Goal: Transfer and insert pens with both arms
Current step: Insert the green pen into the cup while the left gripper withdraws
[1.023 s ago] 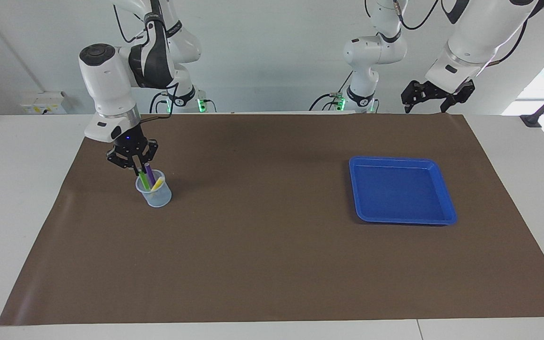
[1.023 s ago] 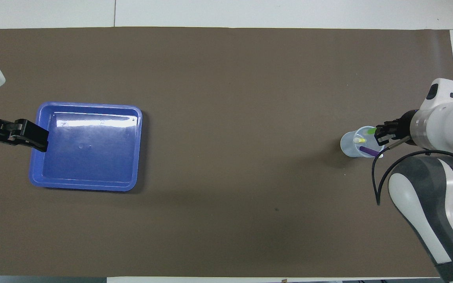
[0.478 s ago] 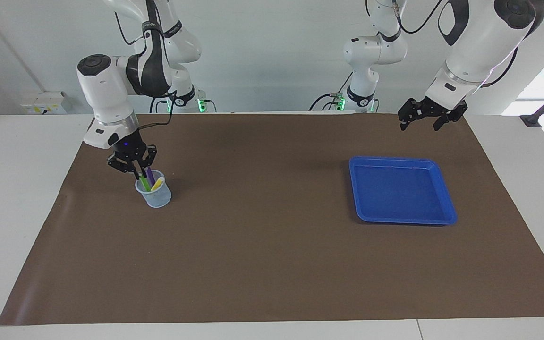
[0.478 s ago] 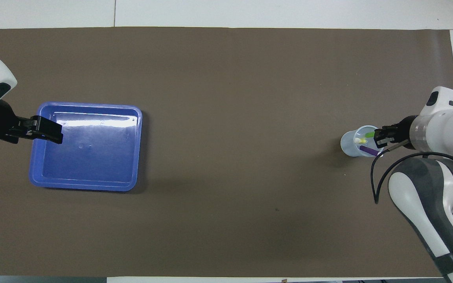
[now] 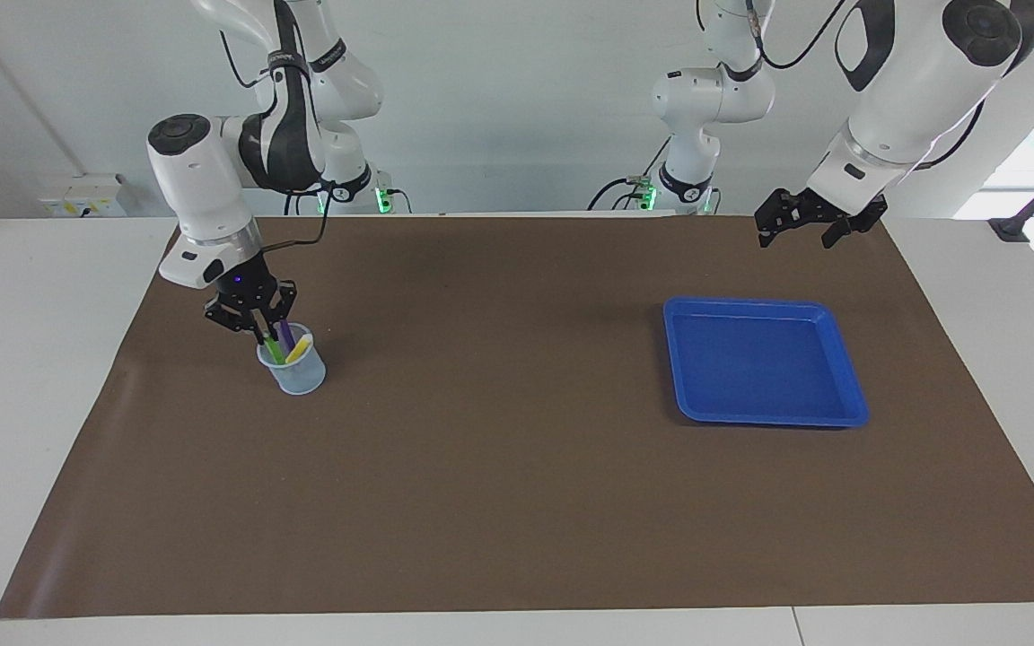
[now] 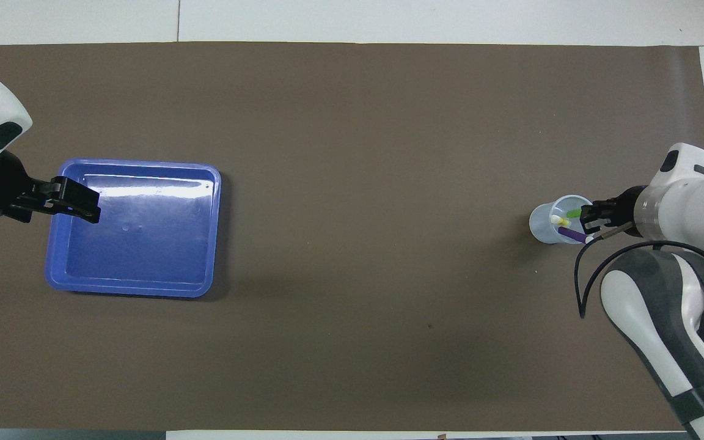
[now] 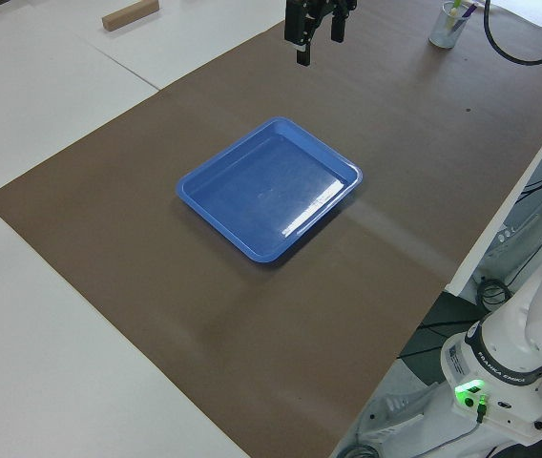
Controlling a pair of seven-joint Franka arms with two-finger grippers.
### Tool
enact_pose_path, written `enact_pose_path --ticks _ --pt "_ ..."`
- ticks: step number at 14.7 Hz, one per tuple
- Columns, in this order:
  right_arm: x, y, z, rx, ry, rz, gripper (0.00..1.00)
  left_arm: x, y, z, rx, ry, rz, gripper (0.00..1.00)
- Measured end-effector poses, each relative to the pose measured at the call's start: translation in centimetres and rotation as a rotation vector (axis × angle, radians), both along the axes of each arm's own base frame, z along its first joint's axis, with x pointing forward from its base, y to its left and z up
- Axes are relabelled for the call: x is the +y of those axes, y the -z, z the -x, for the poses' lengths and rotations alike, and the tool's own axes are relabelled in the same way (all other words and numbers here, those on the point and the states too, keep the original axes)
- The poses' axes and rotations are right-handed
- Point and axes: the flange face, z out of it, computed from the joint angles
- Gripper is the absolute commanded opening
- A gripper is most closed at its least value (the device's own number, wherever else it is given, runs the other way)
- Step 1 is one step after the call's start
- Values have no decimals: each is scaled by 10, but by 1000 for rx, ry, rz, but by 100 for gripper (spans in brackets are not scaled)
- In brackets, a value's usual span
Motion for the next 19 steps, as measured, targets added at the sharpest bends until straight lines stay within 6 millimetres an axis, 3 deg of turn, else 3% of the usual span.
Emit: enact_pose_path --ticks 1,2,3,6,10,15,19 --pt "0 1 -1 -4 1 0 0 1 -1 -1 -2 -4 5 100" --pt "-1 2 -1 -5 2 -1 29 1 -6 -2 -12 -10 15 100" --pt "-1 2 -2 -6 3 -2 47 3 -12 -2 -24 -16 22 100" --pt "-1 2 -2 -10 3 -2 70 4 -25 1 -41 -18 28 100" --pt "-1 0 -3 -19 4 -2 100 8 -26 3 -29 -24 27 100" --pt "-3 -22 -13 -53 67 -14 100 16 -25 2 -25 -39 23 100" --pt "-7 -66 -20 10 163 -29 100 17 -25 2 -25 -41 22 100"
